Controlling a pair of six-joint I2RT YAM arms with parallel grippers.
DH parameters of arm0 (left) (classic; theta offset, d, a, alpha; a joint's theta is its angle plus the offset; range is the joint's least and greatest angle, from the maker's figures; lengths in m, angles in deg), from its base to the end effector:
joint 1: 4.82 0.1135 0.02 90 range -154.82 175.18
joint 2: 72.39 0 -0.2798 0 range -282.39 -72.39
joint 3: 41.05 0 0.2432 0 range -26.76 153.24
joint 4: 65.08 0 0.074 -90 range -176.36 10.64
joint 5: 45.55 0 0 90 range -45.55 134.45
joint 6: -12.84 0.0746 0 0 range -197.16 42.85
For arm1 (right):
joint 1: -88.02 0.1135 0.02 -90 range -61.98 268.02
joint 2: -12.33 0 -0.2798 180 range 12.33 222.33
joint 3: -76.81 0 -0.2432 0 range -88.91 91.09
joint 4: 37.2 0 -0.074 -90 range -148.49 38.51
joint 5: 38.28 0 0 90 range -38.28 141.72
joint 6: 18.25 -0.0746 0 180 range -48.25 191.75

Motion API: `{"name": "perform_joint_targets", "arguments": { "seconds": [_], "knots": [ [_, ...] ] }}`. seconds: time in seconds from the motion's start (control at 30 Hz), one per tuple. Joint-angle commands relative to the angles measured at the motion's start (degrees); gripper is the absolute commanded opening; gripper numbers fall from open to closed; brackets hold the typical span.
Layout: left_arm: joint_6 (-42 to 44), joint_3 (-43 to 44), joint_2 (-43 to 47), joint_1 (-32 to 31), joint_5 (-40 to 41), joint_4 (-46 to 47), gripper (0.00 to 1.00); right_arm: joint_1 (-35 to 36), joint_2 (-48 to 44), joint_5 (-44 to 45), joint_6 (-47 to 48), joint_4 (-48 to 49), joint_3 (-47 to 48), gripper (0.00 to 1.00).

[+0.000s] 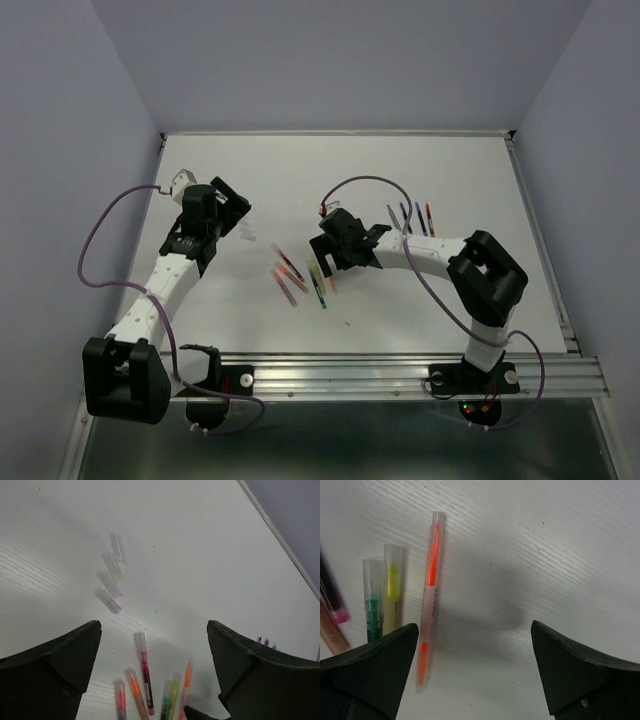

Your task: Open the pen caps

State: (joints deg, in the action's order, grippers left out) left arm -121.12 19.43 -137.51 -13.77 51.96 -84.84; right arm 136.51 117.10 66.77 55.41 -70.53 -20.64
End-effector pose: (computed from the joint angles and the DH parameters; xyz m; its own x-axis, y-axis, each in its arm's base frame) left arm 0.2775 -0.0338 0.2865 -0.3192 -0.6464 -0.6930 -0.2569 0.7629 -0.5933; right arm 0.2790 0.2860 0.1717 -0.7005 -0.3816 -0.6031 -0.4468 0.8934 -0.0463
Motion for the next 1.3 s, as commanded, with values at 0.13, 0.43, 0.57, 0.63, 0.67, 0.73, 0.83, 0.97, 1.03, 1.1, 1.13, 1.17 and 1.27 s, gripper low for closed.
{"name": "perform_joint_targets", "arguments": {
  "seconds": [0.13,0.43,0.57,0.63,0.67,0.73,0.83,0.97,1.03,1.1,1.13,1.17,1.27],
  "knots": [
    [0.8,-0.9,1.0,-0.4,-0.2,1.1,0.99,1.2,2.7,1.6,-0.8,0.2,3.6,1.0],
    [1.1,-0.5,0.2,-0.4,-0.3,1.3,0.99,1.2,5.1,2.0,-2.2,0.1,2.6,0.9],
    [1.0,-0.3,0.0,-0.4,-0.3,1.3,0.99,1.2,5.2,1.7,-3.8,0.2,1.6,0.7],
    [1.0,-0.1,-0.1,-0.4,-0.4,1.3,0.99,1.2,5.3,1.4,-4.3,0.2,1.3,0.54],
    [1.1,-0.1,-0.2,-0.4,-0.4,1.3,0.99,1.2,5.4,1.4,-4.9,0.2,0.9,0.5],
    [1.1,-0.1,-0.2,-0.4,-0.5,1.3,0.99,1.2,5.6,1.4,-5.6,0.2,0.6,0.43],
    [1.2,0.3,-0.5,-0.4,-0.5,1.3,0.99,1.2,5.9,1.6,-6.8,0.2,0.1,0.35],
    [1.3,0.7,-0.8,-0.4,-1.7,1.3,0.99,1.2,5.9,2.8,-7.5,0.2,-0.3,0.22],
    [1.5,0.8,-0.9,-0.5,-2.9,1.7,0.99,1.2,5.6,3.2,-7.5,0.2,-0.4,0.08],
    [2.0,0.9,-0.8,-0.5,-4.7,2.4,0.99,1.2,4.9,4.2,-7.3,0.2,-0.4,0.01],
    [2.4,1.0,-0.8,-0.6,-5.7,3.4,0.99,1.2,4.7,4.5,-6.9,0.3,-0.3,0.01],
    [2.8,1.0,-0.9,-1.2,-7.2,3.7,0.99,1.2,4.2,5.8,-5.8,0.5,0.0,0.01],
    [3.9,1.4,-1.0,-3.2,-11.8,5.0,0.99,0.6,1.4,6.5,-2.7,2.6,0.0,0.01]
  ]
}}
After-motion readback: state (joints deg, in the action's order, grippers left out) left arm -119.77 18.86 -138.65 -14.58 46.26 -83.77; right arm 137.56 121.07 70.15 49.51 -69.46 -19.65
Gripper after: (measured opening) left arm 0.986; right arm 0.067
